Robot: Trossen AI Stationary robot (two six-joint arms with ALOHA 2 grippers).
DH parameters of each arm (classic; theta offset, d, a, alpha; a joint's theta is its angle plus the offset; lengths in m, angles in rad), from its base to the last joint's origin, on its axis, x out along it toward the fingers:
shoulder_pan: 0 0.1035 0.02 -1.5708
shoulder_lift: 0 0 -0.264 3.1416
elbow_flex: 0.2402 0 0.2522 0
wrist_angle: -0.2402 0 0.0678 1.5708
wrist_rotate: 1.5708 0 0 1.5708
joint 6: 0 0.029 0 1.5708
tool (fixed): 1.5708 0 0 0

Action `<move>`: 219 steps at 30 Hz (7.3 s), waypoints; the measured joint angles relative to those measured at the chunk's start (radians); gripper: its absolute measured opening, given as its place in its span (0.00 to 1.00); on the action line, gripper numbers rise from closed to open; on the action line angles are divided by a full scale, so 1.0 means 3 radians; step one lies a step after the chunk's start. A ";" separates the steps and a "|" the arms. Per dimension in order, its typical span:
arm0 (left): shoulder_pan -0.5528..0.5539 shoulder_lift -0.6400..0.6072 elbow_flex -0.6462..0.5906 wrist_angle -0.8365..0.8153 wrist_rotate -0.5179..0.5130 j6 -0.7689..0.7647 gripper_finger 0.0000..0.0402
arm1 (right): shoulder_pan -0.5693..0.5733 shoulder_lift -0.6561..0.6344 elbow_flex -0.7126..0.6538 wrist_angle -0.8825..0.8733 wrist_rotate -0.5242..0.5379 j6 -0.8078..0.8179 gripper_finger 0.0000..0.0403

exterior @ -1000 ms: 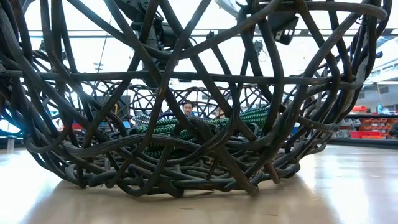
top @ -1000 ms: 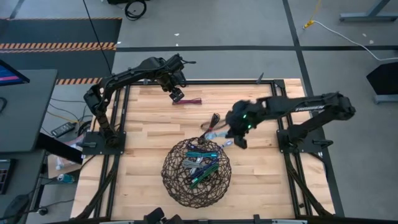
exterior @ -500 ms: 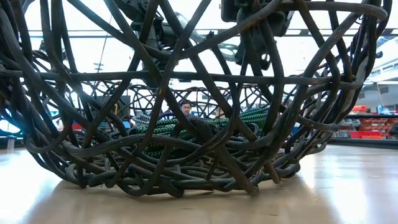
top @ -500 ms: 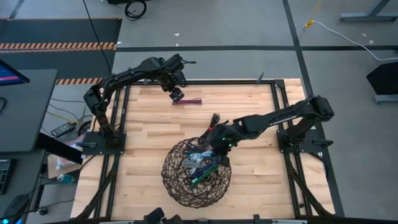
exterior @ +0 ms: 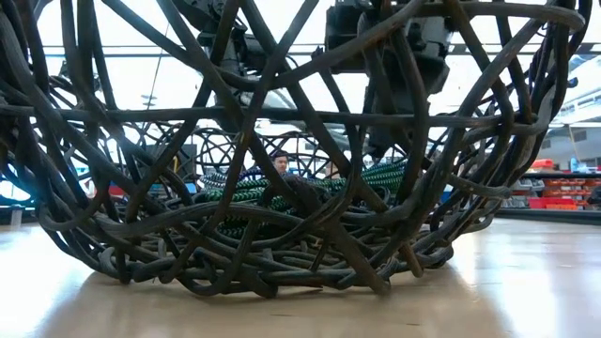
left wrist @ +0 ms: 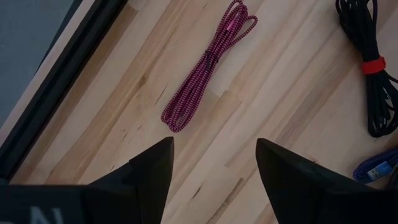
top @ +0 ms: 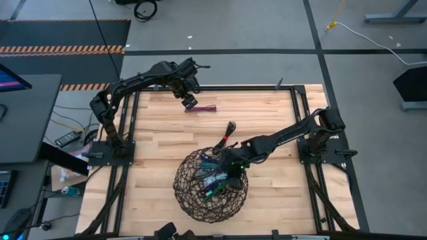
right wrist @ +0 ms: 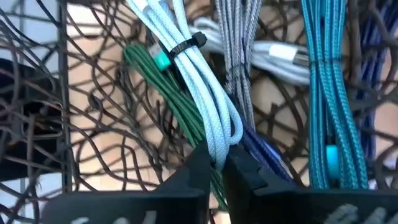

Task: Pick and place USB-C Cables
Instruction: Put the white charger cable into the wire basket, then put the black charger cable into the wire basket

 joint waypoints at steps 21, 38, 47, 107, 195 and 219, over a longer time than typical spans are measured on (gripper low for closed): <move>0.0000 0.0000 0.0001 0.0001 0.0001 -0.0021 0.58 | -0.0751 -0.1011 0.0002 -0.0384 0.0620 -0.0315 0.36; 0.0001 0.0000 0.0001 0.0017 0.0001 -0.0202 0.58 | -0.2116 -0.0952 0.0001 -0.0741 -0.0001 -0.1233 0.36; 0.0001 0.0000 0.0001 0.0047 0.0001 -0.0320 0.58 | -0.2390 -0.0494 0.0001 -0.0746 -0.0522 -0.1432 0.36; 0.0000 0.0000 0.0001 0.0090 0.0001 -0.0378 0.58 | -0.2408 0.0240 0.0001 -0.0528 -0.0777 -0.1878 0.05; 0.0001 0.0001 0.0001 0.0169 0.0000 -0.0428 0.58 | -0.0495 -0.1872 0.0000 -0.0973 0.0287 0.0012 0.00; 0.0001 0.0001 0.0001 0.0164 0.0000 -0.0318 0.58 | 0.0000 -0.0359 0.0000 -0.0281 0.0291 0.0349 0.00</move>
